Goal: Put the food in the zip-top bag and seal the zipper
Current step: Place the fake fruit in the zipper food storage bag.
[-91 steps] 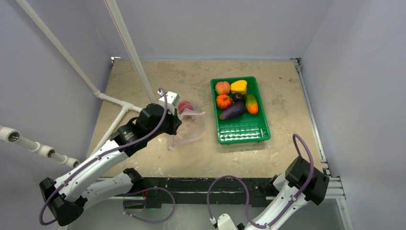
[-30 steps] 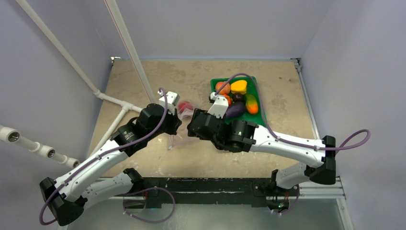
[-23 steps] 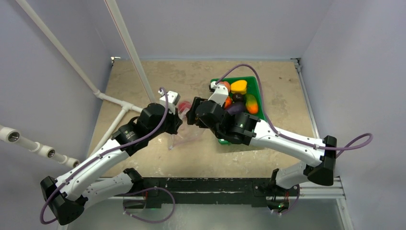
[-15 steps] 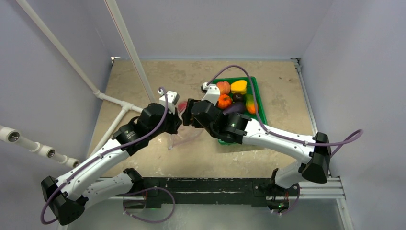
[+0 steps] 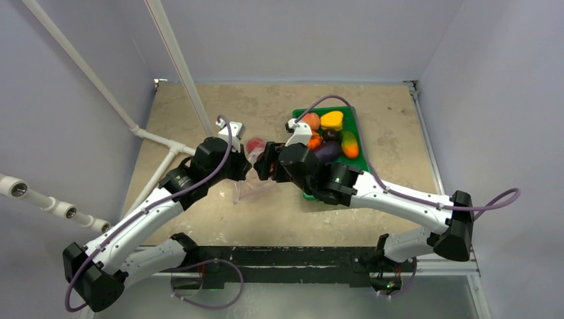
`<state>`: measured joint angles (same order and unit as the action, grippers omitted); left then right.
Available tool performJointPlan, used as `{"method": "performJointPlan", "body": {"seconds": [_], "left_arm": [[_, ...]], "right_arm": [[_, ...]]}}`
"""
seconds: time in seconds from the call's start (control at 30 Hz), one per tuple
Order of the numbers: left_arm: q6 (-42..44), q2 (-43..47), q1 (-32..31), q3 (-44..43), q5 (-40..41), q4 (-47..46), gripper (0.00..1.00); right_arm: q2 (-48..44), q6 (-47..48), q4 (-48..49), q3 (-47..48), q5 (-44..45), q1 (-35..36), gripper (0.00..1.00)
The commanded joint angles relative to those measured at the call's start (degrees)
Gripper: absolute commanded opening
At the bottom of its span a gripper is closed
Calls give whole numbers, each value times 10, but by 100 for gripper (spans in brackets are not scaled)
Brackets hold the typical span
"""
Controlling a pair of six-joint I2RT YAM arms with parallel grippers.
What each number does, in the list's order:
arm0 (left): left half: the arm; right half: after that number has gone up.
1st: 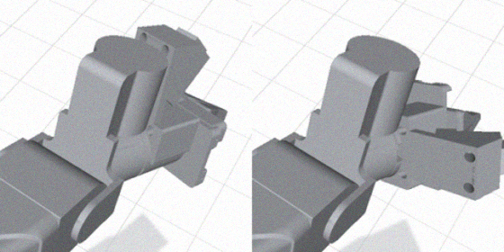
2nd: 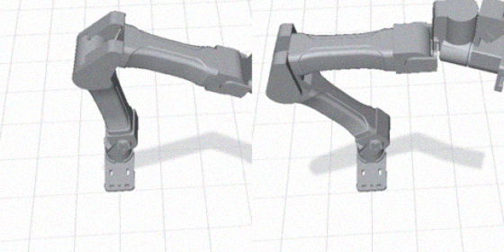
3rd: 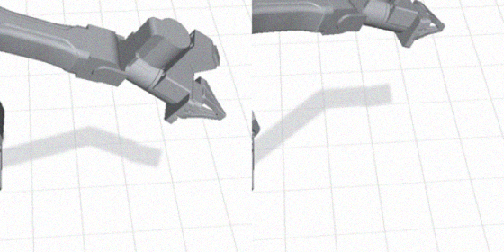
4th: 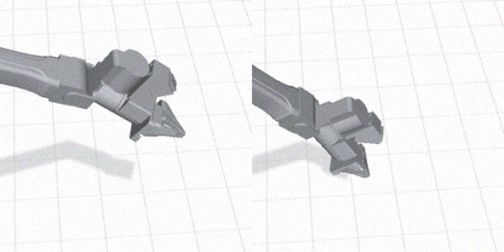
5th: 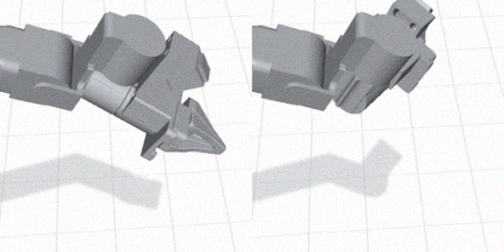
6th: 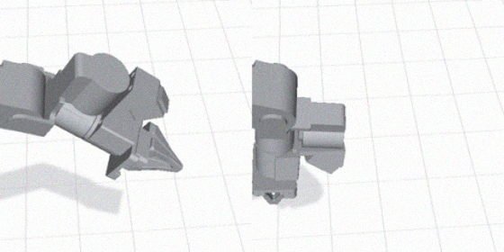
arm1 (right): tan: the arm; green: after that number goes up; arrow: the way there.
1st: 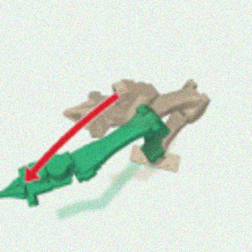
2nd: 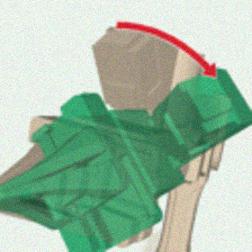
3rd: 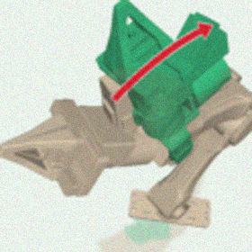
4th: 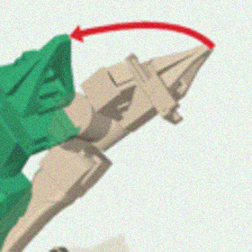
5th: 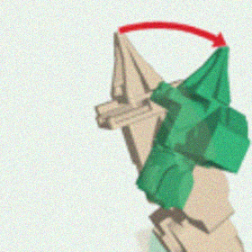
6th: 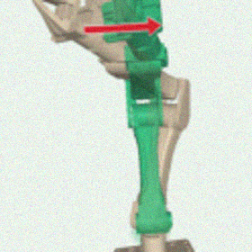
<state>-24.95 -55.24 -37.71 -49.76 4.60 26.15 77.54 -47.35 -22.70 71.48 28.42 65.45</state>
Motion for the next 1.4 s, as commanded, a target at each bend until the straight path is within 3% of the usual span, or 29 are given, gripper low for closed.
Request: {"method": "performJointPlan", "body": {"seconds": [0.0,0.47,0.6,0.87,1.0,1.37], "left_arm": [[-9,3,9,4,-25,-32,0],[-4,15,8,7,-38,-36,0],[-4,15,8,7,-38,-36,0],[-3,21,8,7,-39,-38,0],[-2,27,8,9,-42,-42,0],[0,29,9,8,-61,-54,0]], "right_arm": [[10,17,51,-16,-22,-1,19],[71,31,121,-35,-35,-35,22],[88,34,136,-37,-41,-38,34],[101,33,143,-30,-39,-38,81],[94,35,141,-25,-40,-39,98],[22,36,112,-13,-39,-38,99]]}}
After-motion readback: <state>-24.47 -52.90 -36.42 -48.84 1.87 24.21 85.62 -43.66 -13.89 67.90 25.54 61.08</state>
